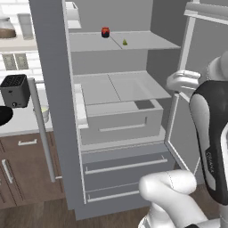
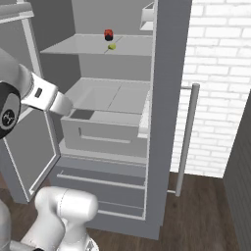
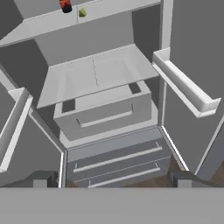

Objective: Grab a lemon wedge from the fridge and one ice cube from the ice bowl, and put them in the glass of lemonade.

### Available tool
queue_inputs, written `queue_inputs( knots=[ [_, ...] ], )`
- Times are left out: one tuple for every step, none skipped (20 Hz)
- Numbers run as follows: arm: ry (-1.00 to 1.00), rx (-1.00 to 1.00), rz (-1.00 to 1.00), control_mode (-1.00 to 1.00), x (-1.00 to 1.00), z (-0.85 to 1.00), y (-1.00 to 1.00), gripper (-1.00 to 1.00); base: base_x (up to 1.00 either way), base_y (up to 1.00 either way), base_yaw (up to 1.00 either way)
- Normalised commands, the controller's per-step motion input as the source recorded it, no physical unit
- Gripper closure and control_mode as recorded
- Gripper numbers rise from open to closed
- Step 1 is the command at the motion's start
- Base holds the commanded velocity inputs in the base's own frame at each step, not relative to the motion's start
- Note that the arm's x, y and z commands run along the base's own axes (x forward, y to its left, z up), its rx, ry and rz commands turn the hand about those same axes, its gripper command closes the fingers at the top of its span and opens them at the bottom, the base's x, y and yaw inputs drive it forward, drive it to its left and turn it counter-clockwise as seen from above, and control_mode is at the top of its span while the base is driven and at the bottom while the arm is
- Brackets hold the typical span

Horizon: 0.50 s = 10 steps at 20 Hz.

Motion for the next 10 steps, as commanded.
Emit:
queue_inputs(
  knots=[
    [0.03,-0.02,0.0,-1.0,0.0,0.04,0.0,-1.0,0.0,0.0,0.0],
    [0.0,-0.08,0.0,-1.0,0.0,0.27,0.0,-1.0,0.0,0.0,0.0],
    [0.0,0.0,-0.01,-1.0,0.0,0.0,0.0,-1.0,0.0,0.0,0.0],
    [0.02,0.0,0.0,-1.0,0.0,0.0,0.0,-1.0,0.0,0.0,0.0],
    [0.0,0.0,0.0,-1.0,0.0,0.0,0.0,-1.0,0.0,0.0,0.0],
    [0.0,0.0,0.0,-1.0,0.07,0.04,-0.01,-1.0,0.0,0.0,0.0],
    [0.01,0.0,0.0,-1.0,0.25,0.14,0.0,-1.0,0.0,0.0,0.0],
    [0.01,0.0,0.0,-1.0,0.33,0.13,0.0,-1.0,0.0,0.0,0.0],
    [0.01,0.0,0.0,-1.0,0.3,0.09,0.0,-1.0,0.0,0.0,0.0],
    [0.0,0.0,0.0,-1.0,0.26,0.04,0.0,-1.0,0.0,0.0,0.0]
  ],
)
